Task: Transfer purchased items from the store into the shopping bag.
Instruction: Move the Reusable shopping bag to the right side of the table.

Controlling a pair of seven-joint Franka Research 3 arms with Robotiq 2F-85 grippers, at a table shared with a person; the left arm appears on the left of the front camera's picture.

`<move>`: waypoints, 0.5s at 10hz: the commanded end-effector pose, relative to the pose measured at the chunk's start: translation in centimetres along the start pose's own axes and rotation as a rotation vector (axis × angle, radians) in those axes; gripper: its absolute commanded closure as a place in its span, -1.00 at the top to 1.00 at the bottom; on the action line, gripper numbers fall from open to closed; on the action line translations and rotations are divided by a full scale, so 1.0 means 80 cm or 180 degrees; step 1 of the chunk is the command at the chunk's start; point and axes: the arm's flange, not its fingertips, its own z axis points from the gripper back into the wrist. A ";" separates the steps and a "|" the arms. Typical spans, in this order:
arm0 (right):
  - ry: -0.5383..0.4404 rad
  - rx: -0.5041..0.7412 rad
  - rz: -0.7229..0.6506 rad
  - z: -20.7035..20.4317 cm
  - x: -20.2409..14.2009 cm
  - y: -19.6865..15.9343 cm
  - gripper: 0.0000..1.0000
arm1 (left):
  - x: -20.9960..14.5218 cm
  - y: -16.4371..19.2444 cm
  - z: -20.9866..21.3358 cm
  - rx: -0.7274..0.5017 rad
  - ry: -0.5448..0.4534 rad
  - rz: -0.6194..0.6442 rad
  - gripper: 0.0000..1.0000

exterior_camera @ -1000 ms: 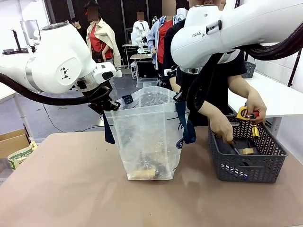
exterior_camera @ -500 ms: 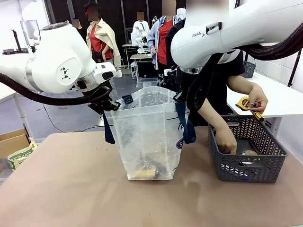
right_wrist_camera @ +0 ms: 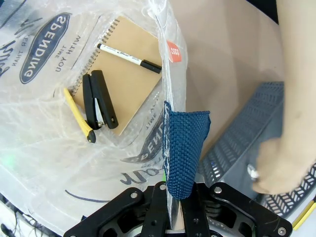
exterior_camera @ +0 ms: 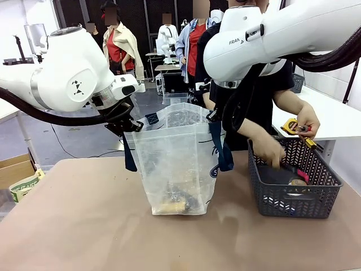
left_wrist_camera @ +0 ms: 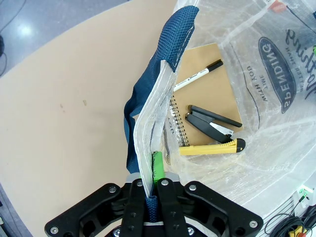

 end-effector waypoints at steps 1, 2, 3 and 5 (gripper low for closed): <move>-0.0011 -0.0006 -0.0025 0.001 -0.001 -0.003 -1.00 | -0.003 0.003 0.001 0.0013 -0.0001 0.0040 -1.00; -0.0011 -0.0006 -0.0025 0.001 -0.001 -0.003 -1.00 | -0.003 0.003 0.001 0.0013 -0.0001 0.0040 -1.00; -0.0011 -0.0006 -0.0025 0.001 -0.001 -0.003 -1.00 | -0.003 0.003 0.001 0.0013 -0.0001 0.0040 -1.00; -0.0011 -0.0006 -0.0025 0.001 -0.001 -0.003 -1.00 | -0.003 0.003 0.001 0.0013 -0.0001 0.0040 -1.00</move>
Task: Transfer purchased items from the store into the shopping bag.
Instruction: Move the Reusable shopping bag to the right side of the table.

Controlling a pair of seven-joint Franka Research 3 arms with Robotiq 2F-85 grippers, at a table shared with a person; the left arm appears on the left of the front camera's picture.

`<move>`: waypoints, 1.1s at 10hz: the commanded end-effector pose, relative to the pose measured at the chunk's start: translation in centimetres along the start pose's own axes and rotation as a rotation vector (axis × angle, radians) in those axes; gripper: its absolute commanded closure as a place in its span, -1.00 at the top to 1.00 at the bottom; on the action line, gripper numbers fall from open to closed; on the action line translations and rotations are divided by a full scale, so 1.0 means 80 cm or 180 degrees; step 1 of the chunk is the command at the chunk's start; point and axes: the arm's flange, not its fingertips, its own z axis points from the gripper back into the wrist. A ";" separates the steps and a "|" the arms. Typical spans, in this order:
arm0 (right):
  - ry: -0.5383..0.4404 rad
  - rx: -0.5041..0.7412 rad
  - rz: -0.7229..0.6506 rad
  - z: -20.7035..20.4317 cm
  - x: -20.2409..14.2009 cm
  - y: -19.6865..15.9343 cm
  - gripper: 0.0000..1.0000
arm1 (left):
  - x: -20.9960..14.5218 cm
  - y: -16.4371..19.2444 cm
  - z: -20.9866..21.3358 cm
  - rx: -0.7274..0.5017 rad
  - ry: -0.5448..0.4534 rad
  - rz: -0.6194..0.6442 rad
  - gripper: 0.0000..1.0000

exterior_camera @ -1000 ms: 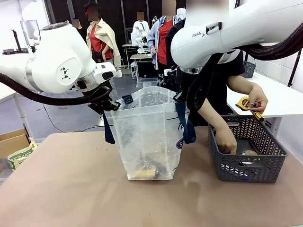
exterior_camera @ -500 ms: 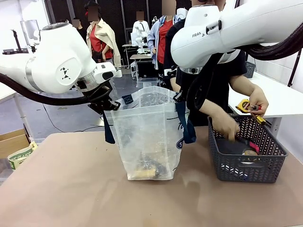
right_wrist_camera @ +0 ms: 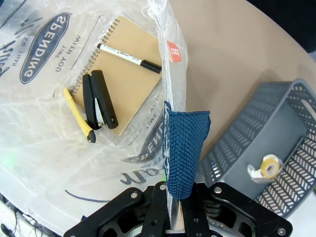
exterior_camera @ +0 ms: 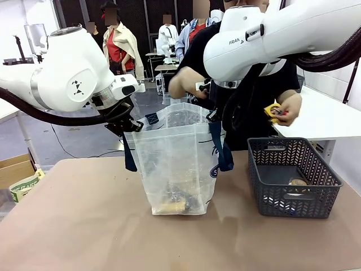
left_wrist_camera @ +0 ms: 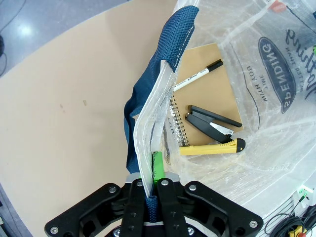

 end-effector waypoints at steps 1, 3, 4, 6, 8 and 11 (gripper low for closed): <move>-0.0011 -0.0006 -0.0025 0.001 -0.001 -0.003 -1.00 | -0.003 0.003 0.001 0.0013 -0.0001 0.0040 -1.00; -0.0011 -0.0006 -0.0025 0.001 -0.001 -0.003 -1.00 | -0.003 0.003 0.001 0.0013 -0.0001 0.0040 -1.00; -0.0011 -0.0006 -0.0025 0.001 -0.001 -0.003 -1.00 | -0.003 0.003 0.001 0.0013 -0.0001 0.0040 -1.00; -0.0011 -0.0006 -0.0025 0.001 -0.001 -0.003 -1.00 | -0.003 0.003 0.001 0.0013 -0.0001 0.0040 -1.00; -0.0011 -0.0006 -0.0025 0.001 -0.001 -0.003 -1.00 | -0.003 0.003 0.001 0.0013 -0.0001 0.0040 -1.00; -0.0011 -0.0006 -0.0025 0.001 -0.001 -0.003 -1.00 | -0.003 0.003 0.001 0.0013 -0.0001 0.0040 -1.00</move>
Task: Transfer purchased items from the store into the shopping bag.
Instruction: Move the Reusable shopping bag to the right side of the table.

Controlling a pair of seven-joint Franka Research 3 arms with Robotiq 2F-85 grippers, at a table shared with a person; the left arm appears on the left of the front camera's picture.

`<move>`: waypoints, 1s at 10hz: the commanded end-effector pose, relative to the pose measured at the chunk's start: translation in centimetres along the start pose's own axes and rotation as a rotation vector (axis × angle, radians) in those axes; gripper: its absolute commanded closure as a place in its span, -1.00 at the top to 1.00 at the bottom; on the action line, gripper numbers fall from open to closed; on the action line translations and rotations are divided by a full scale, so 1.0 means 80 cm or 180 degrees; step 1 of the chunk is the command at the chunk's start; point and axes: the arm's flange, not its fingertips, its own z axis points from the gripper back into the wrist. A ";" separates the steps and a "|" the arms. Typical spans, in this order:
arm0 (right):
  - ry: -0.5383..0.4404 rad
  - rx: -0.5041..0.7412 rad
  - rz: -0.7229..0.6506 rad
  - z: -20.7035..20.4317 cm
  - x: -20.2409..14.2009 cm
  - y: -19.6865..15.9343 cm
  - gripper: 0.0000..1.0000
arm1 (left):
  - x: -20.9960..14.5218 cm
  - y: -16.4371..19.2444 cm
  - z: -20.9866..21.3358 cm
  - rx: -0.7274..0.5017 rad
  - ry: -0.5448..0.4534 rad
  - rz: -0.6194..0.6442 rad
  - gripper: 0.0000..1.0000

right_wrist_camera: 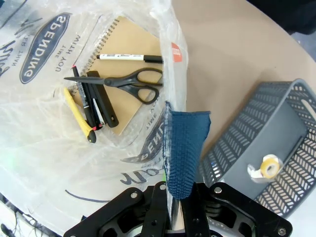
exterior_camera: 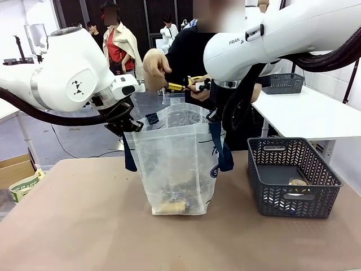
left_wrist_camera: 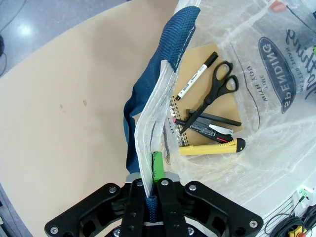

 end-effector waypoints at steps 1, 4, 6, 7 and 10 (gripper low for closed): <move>-0.0011 -0.0006 -0.0025 0.001 -0.001 -0.003 -1.00 | -0.003 0.003 0.001 0.0013 -0.0001 0.0040 -1.00; -0.0011 -0.0006 -0.0025 0.001 -0.001 -0.003 -1.00 | -0.003 0.003 0.001 0.0013 -0.0001 0.0040 -1.00; -0.0011 -0.0006 -0.0025 0.001 -0.001 -0.003 -1.00 | -0.003 0.003 0.001 0.0013 -0.0001 0.0040 -1.00; -0.0011 -0.0006 -0.0025 0.001 -0.001 -0.003 -1.00 | -0.003 0.003 0.001 0.0013 -0.0001 0.0040 -1.00; -0.0011 -0.0006 -0.0025 0.001 -0.001 -0.003 -1.00 | -0.003 0.003 0.001 0.0013 -0.0001 0.0040 -1.00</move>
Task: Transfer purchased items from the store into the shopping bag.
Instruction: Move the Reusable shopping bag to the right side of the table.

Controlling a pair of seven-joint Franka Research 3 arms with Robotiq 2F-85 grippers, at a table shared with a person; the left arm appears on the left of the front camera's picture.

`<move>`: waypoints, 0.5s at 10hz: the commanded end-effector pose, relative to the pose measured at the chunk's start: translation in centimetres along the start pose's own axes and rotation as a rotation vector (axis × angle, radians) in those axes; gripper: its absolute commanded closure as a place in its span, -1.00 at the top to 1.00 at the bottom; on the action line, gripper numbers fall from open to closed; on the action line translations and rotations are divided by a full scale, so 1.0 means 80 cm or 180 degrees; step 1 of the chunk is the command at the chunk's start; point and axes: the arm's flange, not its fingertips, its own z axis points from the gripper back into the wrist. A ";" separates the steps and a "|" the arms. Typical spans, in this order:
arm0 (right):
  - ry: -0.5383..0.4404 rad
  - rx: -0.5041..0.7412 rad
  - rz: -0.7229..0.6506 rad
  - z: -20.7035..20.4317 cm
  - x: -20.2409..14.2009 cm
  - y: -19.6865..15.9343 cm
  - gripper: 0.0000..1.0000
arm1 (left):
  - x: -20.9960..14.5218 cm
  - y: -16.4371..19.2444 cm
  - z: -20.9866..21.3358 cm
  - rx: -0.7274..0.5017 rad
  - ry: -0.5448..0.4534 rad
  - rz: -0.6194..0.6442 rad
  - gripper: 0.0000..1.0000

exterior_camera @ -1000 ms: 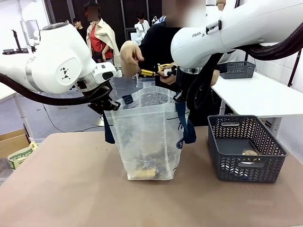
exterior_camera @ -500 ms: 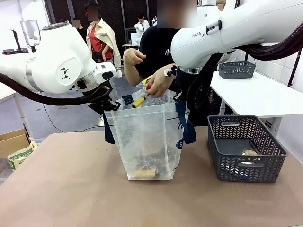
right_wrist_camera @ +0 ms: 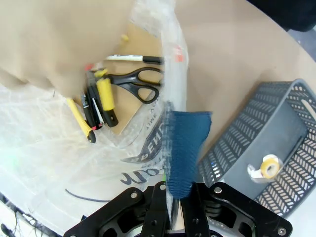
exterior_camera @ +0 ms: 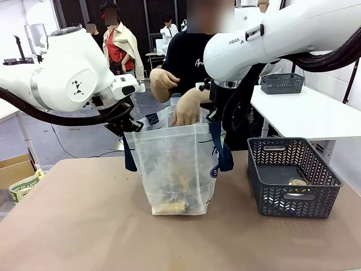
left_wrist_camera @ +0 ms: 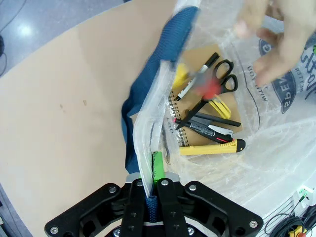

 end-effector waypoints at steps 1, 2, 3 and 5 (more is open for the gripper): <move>-0.0011 -0.0006 -0.0025 0.001 -0.001 -0.003 -1.00 | -0.003 0.003 0.001 0.0013 -0.0001 0.0040 -1.00; -0.0011 -0.0006 -0.0025 0.001 -0.001 -0.003 -1.00 | -0.003 0.003 0.001 0.0013 -0.0001 0.0040 -1.00; -0.0011 -0.0006 -0.0025 0.001 -0.001 -0.003 -1.00 | -0.003 0.003 0.001 0.0013 -0.0001 0.0040 -1.00; -0.0011 -0.0006 -0.0025 0.001 -0.001 -0.003 -1.00 | -0.003 0.003 0.001 0.0013 -0.0001 0.0040 -1.00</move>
